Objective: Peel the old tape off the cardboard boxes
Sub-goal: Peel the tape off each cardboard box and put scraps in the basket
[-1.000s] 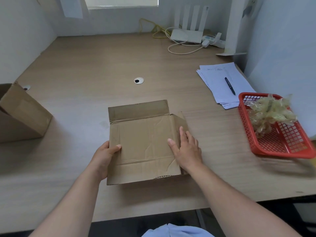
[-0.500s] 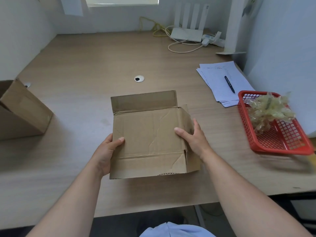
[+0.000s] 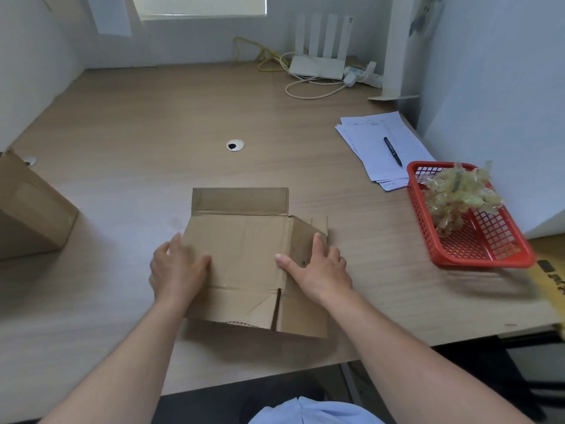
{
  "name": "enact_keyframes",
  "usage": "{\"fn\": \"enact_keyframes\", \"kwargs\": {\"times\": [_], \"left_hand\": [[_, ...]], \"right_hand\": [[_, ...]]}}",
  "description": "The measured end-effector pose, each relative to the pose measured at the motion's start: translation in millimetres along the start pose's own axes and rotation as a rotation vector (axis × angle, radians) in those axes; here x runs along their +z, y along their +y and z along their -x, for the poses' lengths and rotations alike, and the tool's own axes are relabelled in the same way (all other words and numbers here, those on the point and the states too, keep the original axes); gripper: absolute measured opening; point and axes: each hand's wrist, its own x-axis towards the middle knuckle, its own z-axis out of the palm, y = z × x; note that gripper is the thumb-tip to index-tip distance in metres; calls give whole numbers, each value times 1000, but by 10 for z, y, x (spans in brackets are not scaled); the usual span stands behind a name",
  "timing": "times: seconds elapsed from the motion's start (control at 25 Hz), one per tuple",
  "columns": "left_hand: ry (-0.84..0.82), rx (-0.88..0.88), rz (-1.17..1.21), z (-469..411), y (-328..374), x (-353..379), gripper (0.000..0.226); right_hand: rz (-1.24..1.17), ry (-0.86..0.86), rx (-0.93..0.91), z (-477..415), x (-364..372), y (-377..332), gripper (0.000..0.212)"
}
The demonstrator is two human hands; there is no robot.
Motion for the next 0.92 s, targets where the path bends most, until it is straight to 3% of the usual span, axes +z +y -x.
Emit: {"fn": "enact_keyframes", "kwargs": {"times": [0.12, 0.2, 0.28, 0.4, 0.52, 0.64, 0.76, 0.92], "left_hand": [[-122, 450, -252, 391, 292, 299, 82], [-248, 580, -386, 552, 291, 459, 73], [-308, 579, -445, 505, 207, 475, 59], [-376, 648, -465, 335, 101, 362, 64], [-425, 730, -490, 198, 59, 254, 73], [-311, 657, -495, 127, 33, 188, 77], [-250, 561, -261, 130, 55, 177, 75], [-327, 472, 131, 97, 111, 142, 45]], "right_hand": [[-11, -35, 23, 13, 71, -112, 119], [-19, -23, 10, 9, 69, -111, 113], [-57, 30, -29, -31, 3, -54, 100], [-229, 114, -191, -148, -110, -3, 72], [-321, 15, -296, -177, -144, -5, 46], [-386, -66, -277, -120, -63, 28, 17], [-498, -177, -238, -72, 20, 32, 16], [-629, -199, -166, -138, -12, 2, 16]]}}
